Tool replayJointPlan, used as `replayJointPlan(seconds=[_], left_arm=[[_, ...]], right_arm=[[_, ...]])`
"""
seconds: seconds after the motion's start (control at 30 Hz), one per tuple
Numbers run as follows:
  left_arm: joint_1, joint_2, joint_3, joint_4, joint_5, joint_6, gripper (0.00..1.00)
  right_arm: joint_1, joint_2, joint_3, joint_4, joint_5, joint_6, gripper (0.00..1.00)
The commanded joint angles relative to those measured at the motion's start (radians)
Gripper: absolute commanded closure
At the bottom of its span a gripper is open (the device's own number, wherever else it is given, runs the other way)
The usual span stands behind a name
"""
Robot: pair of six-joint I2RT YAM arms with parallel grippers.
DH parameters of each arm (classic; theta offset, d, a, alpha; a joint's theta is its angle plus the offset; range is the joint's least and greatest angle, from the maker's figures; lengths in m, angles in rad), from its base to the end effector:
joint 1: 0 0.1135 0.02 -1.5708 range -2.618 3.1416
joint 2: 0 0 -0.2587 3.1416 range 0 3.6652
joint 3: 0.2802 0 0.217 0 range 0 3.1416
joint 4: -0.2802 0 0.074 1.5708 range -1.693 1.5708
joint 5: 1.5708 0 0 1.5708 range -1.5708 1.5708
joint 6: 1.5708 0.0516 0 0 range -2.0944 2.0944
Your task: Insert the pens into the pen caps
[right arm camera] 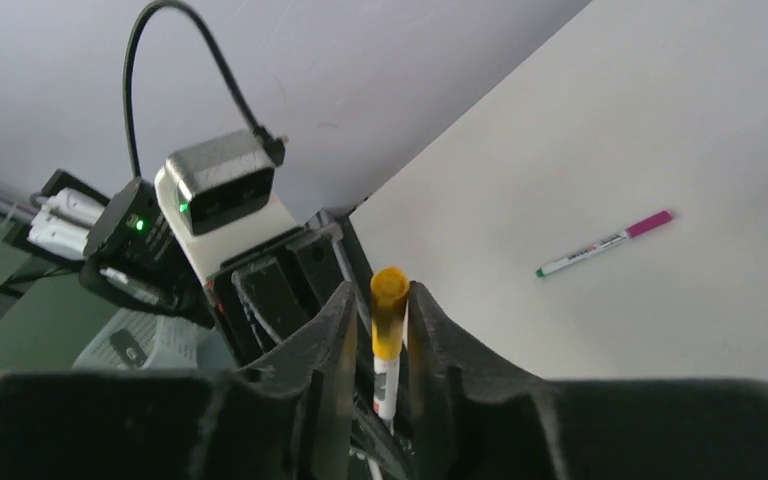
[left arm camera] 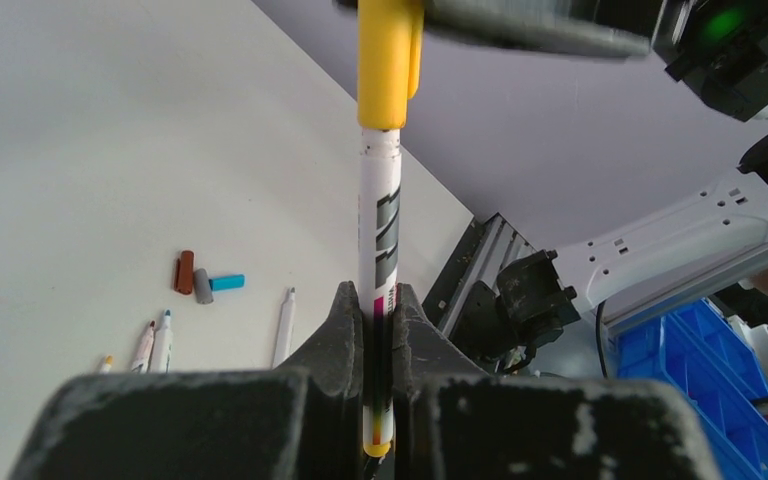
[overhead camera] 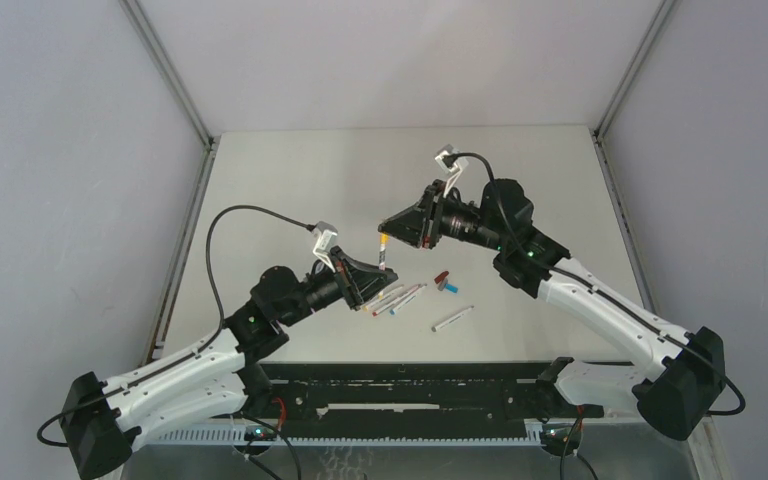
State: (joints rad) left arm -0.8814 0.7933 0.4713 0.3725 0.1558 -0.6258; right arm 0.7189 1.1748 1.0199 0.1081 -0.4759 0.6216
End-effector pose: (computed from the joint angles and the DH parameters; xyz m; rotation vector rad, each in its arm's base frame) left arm 0.1084 -0.1441 0.2951 0.3485 1.6374 -1.2958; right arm 0.1765 0.1859 0.3737 -0.4931 1.7404 1.3797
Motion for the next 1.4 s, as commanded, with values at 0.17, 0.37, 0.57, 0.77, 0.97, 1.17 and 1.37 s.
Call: replayJointPlan(seconds=[0.17, 0.37, 0.57, 0.77, 0.97, 1.17, 1.37], left_arm=[[0.002, -0.008, 0.047, 0.089, 0.003, 0.032, 1.00], [0.002, -0.007, 0.050, 0.083, 0.012, 0.034, 1.00], [0.002, -0.006, 0.054, 0.070, 0.015, 0.038, 1.00], [0.002, -0.001, 0.058, 0.063, 0.018, 0.041, 1.00], [0.002, 0.000, 0.060, 0.069, 0.011, 0.040, 1.00], [0.002, 0.000, 0.083, 0.089, -0.033, 0.056, 1.00], [0.005, -0.021, 0.104, 0.109, -0.081, 0.083, 1.00]], right_arm=[[-0.014, -0.029, 0.000, -0.025, -0.137, -0.043, 0.43], [-0.018, 0.014, 0.044, 0.021, -0.160, -0.037, 0.42], [-0.018, 0.050, 0.077, 0.045, -0.179, -0.035, 0.50], [-0.016, 0.058, 0.082, 0.049, -0.179, -0.035, 0.64], [-0.006, 0.062, 0.081, 0.004, -0.177, -0.058, 1.00], [0.031, 0.071, 0.080, -0.145, -0.161, -0.127, 1.00], [0.054, 0.063, 0.021, -0.210, -0.175, -0.127, 1.00]])
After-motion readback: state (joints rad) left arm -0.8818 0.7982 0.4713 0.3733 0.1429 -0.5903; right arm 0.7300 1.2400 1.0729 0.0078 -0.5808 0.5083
